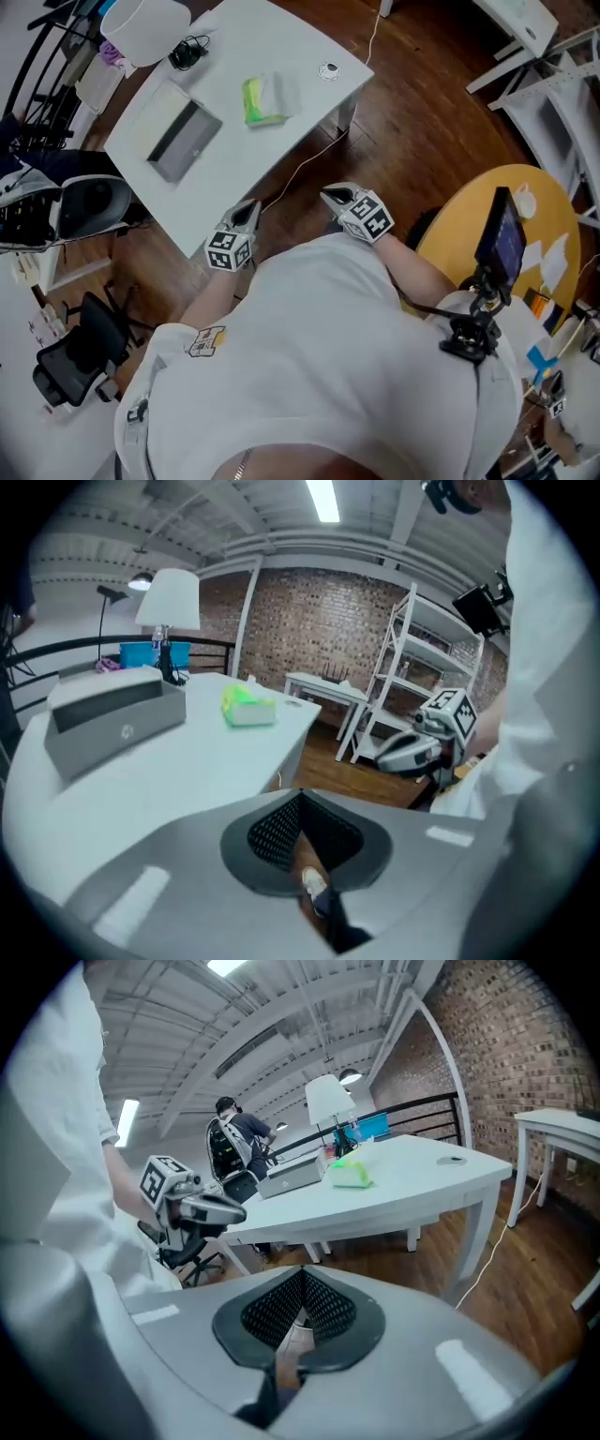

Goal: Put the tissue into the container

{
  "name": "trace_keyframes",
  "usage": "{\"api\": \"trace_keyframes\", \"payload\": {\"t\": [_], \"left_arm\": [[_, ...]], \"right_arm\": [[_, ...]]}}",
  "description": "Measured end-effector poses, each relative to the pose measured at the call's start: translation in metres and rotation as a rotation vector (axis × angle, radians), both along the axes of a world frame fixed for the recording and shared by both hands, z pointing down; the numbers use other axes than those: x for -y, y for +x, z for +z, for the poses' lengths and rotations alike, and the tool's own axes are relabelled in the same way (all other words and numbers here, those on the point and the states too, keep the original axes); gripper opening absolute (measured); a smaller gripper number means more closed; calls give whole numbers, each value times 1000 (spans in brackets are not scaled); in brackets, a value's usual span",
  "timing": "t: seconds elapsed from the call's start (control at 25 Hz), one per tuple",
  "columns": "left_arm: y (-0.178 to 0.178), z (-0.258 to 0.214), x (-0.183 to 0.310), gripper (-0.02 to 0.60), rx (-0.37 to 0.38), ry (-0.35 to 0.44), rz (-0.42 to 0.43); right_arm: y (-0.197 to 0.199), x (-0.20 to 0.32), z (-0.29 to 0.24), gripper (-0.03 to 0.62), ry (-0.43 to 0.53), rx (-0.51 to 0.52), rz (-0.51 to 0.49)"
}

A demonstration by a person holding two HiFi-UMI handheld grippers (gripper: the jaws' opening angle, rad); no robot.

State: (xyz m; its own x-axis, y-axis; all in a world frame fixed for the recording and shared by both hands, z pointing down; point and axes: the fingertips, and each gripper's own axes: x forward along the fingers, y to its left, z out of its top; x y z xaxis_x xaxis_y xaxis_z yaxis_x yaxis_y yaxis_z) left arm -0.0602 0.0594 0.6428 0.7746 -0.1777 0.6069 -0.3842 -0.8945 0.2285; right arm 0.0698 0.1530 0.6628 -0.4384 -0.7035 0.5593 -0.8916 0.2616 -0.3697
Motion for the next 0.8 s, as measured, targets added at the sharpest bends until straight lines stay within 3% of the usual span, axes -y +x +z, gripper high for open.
{"api": "trace_keyframes", "payload": {"t": [0.24, 0.44, 0.48, 0.6, 0.68, 0.8], "left_arm": [[78, -33, 76, 0, 3, 100, -73], [108, -31, 132, 23, 19, 123, -82], [113, -30, 141, 82, 24, 136, -69], [130, -22, 155, 346, 62, 190, -10], [142, -15, 160, 423, 85, 208, 14], [164, -5, 167, 486, 111, 210, 14]], "right_arm": [[45, 34, -3, 0, 5, 22, -5], [64, 82, -9, 0, 17, 7, 2], [68, 91, -9, 0, 16, -6, 6], [83, 109, -13, 0, 9, -43, 26], [93, 122, -18, 0, 7, -63, 38], [108, 144, -25, 0, 6, -83, 45]]}}
